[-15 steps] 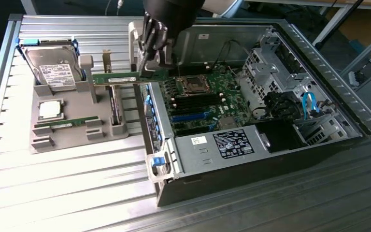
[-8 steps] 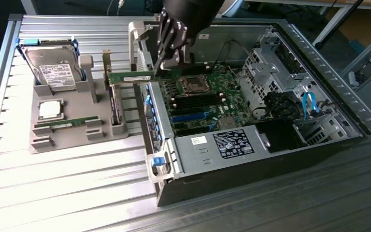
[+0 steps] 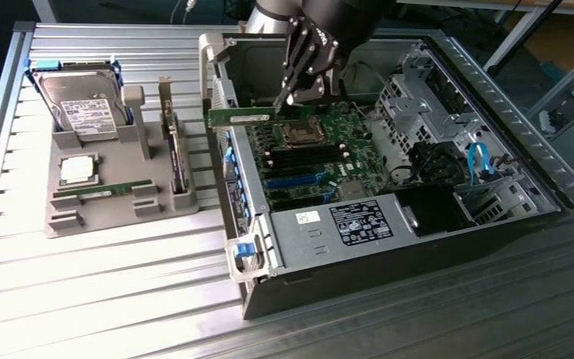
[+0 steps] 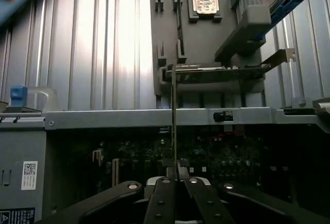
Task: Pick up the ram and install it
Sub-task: 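Pick up the ram and move it above insertion slot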
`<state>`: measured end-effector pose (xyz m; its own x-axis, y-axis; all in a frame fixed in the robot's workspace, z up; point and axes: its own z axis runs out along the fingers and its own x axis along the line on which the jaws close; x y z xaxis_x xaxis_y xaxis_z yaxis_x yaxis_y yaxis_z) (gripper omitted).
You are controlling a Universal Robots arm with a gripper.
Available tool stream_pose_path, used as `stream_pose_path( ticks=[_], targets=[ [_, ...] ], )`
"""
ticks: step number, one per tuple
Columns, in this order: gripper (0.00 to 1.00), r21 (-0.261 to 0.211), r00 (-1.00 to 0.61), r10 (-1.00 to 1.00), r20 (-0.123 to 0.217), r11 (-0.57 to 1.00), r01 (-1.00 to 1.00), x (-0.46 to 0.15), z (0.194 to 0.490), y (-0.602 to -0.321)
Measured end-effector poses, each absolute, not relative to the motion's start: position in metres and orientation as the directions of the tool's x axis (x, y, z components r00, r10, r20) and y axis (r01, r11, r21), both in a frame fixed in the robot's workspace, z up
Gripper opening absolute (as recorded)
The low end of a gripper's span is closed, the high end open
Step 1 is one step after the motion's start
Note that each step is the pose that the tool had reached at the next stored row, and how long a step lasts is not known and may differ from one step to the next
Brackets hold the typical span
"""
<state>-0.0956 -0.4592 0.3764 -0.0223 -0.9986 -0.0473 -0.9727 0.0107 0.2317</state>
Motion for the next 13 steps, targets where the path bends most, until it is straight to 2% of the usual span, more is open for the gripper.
stream_pose_path(
  ticks=[13],
  targets=[
    [0.12, 0.238, -0.022, -0.999, -0.047, 0.010, -0.971, -0.030, 0.376, -0.459]
  ],
)
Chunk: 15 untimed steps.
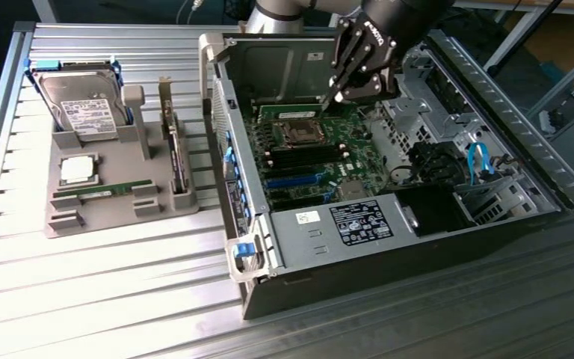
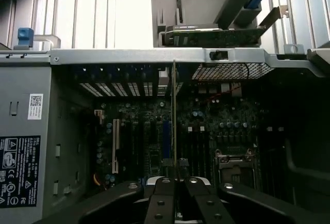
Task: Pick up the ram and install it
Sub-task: 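Pick up the ram and move it above insertion slot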
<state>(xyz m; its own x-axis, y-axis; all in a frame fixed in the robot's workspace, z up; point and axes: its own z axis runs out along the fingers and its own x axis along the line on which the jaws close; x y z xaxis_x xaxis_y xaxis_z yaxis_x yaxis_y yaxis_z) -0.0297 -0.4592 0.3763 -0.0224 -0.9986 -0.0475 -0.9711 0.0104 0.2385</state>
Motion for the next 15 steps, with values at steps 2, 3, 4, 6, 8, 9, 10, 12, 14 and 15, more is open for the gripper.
stream_pose_path(
  ticks=[2, 3, 4, 6, 8, 9, 10, 12, 14, 15],
  targets=[
    [0.12, 0.239, -0.023, -0.999, -0.047, 0.011, -0.971, -0.021, 0.376, -0.459],
    [0.12, 0.239, -0.022, -0.999, -0.047, 0.011, -0.971, -0.019, 0.376, -0.459],
    [0.12, 0.239, -0.022, -0.999, -0.047, 0.010, -0.971, -0.016, 0.376, -0.459],
    [0.12, 0.239, -0.023, -0.999, -0.047, 0.011, -0.971, -0.010, 0.376, -0.459],
    [0.12, 0.239, -0.023, -0.999, -0.047, 0.011, -0.971, -0.004, 0.376, -0.459],
    [0.12, 0.240, -0.023, -0.999, -0.047, 0.011, -0.971, -0.001, 0.376, -0.459],
    [0.12, 0.240, -0.022, -0.999, -0.047, 0.011, -0.971, 0.002, 0.376, -0.459],
    [0.12, 0.240, -0.023, -0.999, -0.047, 0.011, -0.971, 0.007, 0.376, -0.459],
    [0.12, 0.240, -0.022, -0.999, -0.047, 0.011, -0.971, 0.008, 0.376, -0.459],
    [0.12, 0.240, -0.023, -0.999, -0.047, 0.011, -0.971, 0.008, 0.376, -0.459]
  ],
)
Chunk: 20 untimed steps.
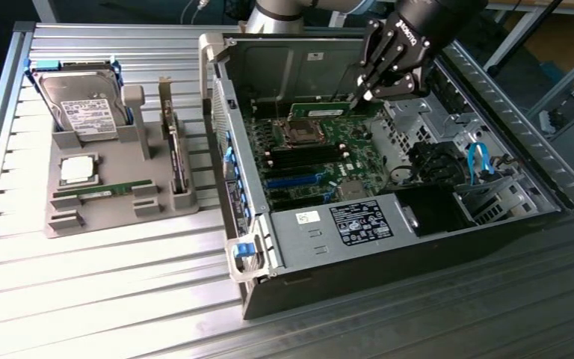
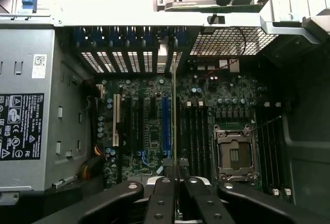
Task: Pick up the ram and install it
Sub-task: 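Pick up the ram and move it above insertion slot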
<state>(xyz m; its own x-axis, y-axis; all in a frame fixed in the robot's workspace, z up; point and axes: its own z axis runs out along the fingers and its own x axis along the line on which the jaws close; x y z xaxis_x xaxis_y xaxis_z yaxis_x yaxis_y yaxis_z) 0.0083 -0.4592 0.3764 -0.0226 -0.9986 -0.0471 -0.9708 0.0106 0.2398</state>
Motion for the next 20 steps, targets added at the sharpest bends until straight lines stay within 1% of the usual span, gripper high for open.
stream_pose_path(
  ticks=[5, 15, 20],
  targets=[
    [0.12, 0.240, -0.023, -0.999, -0.047, 0.011, -0.971, 0.008, 0.376, -0.456],
    [0.12, 0.240, -0.023, -0.999, -0.047, 0.011, -0.971, 0.008, 0.376, -0.439],
    [0.12, 0.240, -0.023, -0.999, -0.047, 0.011, -0.971, 0.008, 0.376, -0.438]
  ],
)
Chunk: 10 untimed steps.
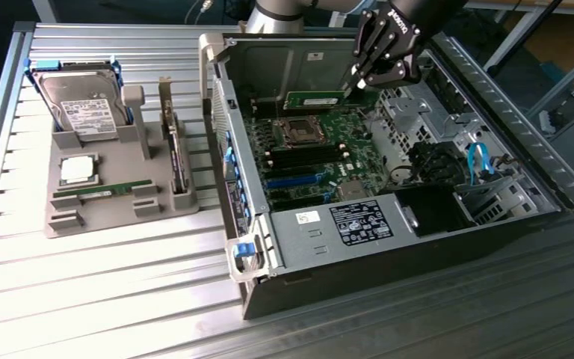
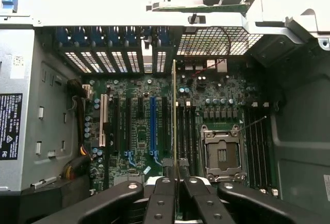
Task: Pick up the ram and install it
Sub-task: 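Pick up the ram and move it above insertion slot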
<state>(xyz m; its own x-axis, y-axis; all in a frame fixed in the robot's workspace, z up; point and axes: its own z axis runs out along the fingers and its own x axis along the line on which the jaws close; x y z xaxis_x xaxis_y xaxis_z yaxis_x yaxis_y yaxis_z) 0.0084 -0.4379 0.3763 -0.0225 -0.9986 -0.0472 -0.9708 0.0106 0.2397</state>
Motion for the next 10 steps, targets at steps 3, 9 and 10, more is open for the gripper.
stream_pose_path(
  ticks=[3, 9, 10],
  targets=[
    [0.12, 0.240, -0.023, -0.999, -0.047, 0.011, -0.971, 0.010, 0.376, -0.438],
    [0.12, 0.240, -0.023, -0.999, -0.047, 0.011, -0.971, 0.024, 0.376, -0.438],
    [0.12, 0.240, -0.023, -0.999, -0.047, 0.011, -0.971, 0.026, 0.376, -0.438]
  ],
)
